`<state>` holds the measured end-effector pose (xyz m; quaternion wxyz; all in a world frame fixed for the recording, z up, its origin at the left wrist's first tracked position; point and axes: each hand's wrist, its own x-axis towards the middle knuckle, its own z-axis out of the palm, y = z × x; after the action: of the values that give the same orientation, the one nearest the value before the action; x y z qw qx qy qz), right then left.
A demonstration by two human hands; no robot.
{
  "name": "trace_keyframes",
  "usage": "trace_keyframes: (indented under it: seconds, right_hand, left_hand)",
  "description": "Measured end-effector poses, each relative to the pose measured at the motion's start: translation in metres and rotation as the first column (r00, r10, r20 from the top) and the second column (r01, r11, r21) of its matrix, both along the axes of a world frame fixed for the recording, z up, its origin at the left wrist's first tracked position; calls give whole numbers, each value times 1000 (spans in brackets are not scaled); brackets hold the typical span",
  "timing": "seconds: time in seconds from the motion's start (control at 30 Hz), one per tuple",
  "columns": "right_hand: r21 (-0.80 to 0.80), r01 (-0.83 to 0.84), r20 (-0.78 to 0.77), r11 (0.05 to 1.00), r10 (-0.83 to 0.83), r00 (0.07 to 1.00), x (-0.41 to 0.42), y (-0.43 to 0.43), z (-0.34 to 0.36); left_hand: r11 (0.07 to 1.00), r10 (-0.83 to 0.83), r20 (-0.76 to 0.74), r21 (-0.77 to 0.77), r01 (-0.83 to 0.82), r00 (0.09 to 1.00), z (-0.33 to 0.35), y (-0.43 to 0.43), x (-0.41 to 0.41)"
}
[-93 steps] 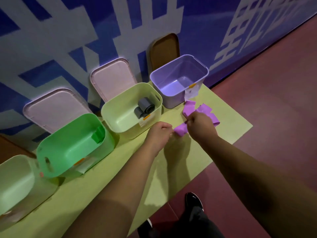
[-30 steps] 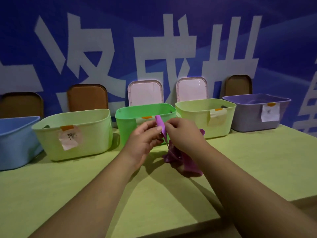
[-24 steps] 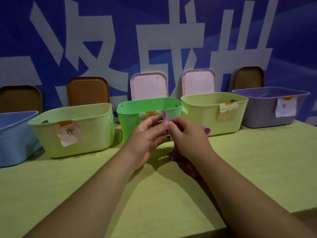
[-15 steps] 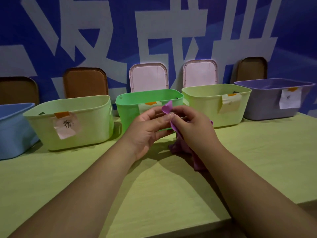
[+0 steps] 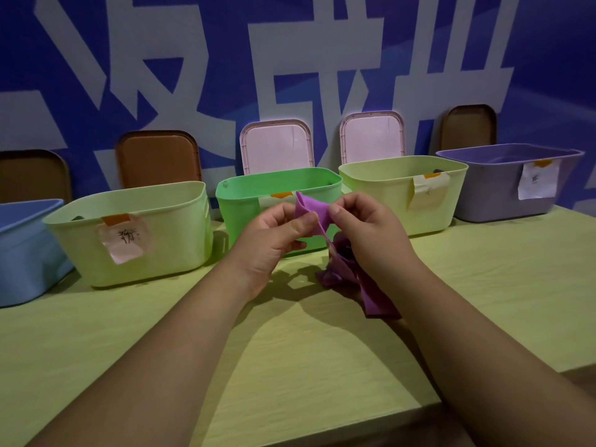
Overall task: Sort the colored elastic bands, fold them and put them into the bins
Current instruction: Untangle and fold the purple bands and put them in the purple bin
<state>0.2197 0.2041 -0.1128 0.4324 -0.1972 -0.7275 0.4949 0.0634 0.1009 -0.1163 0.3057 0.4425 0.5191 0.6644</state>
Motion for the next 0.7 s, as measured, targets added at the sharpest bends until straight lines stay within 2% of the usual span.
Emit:
trace_keyframes:
  seconds: [0.2, 0.37, 0.5, 0.7]
  right_hand:
    - [14, -8, -59, 1000, 8, 998, 3, -4, 1]
    - [-18, 49, -124, 999, -51, 991, 6, -2, 5]
    - [-120, -49, -196, 992, 25, 980, 8, -4, 7]
    - [-74, 55, -201, 996, -69, 977, 8, 7, 7]
  left_hand:
    - [987, -147, 117, 86, 138, 982, 5, 0, 7]
    - [973, -197, 184, 154, 170, 963, 8, -1, 3]
    - [975, -202, 199, 130, 179, 959, 11, -3, 8]
    - [984, -177, 191, 67, 167, 965, 21, -14, -12]
